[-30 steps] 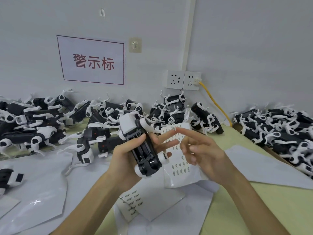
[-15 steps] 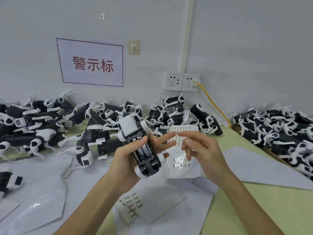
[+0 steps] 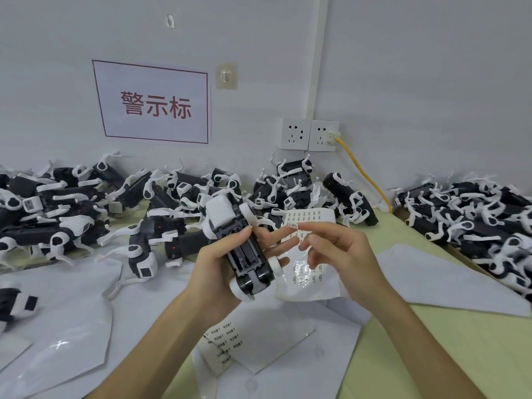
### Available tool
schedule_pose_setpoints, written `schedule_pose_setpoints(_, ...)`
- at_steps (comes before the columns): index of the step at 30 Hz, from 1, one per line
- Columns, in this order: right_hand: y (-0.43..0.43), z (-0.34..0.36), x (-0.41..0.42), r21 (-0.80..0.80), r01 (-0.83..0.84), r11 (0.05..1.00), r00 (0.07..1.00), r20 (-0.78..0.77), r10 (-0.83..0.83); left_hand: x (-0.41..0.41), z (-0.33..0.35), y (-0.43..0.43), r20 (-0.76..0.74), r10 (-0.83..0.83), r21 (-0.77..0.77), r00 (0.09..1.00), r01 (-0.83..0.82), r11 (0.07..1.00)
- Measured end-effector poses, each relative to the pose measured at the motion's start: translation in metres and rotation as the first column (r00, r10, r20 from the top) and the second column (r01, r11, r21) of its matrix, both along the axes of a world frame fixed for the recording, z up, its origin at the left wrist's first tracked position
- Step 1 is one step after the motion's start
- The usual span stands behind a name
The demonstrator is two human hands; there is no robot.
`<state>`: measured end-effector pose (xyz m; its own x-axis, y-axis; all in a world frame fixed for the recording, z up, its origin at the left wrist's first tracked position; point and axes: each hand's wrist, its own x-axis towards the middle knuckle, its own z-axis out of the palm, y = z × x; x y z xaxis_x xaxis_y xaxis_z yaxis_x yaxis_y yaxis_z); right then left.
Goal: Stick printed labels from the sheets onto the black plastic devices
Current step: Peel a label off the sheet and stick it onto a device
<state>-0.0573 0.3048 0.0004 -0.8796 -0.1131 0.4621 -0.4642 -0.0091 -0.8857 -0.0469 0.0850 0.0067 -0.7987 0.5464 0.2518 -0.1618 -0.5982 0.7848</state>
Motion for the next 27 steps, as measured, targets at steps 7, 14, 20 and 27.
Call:
schedule_pose_setpoints(7,-0.0013,0.0004,0.0018,0.073,0.118,0.99,0.99,-0.09,-0.112,0.0,-0.001,-0.0002,0.01,-0.009,-0.005,1.0,0.009,1.0)
schedule_pose_setpoints(14,-0.0034,-0.0003,0.0018,0.103,0.188,0.977,0.976,-0.128,-0.174,0.0031,0.001,0.0028,-0.006,-0.034,-0.036,0.999,0.033,0.999)
schedule_pose_setpoints(20,-0.0019,-0.0024,-0.0002,0.133,0.289,0.948,0.952,-0.148,-0.27,0.008,0.0006,0.0074,-0.063,-0.027,-0.136,0.998,0.018,0.99)
schedule_pose_setpoints(27,-0.0003,-0.0009,0.0003,0.145,0.356,0.923,0.93,-0.149,-0.335,0.008,0.0003,0.0085,-0.109,-0.009,-0.205,0.994,-0.014,0.979)
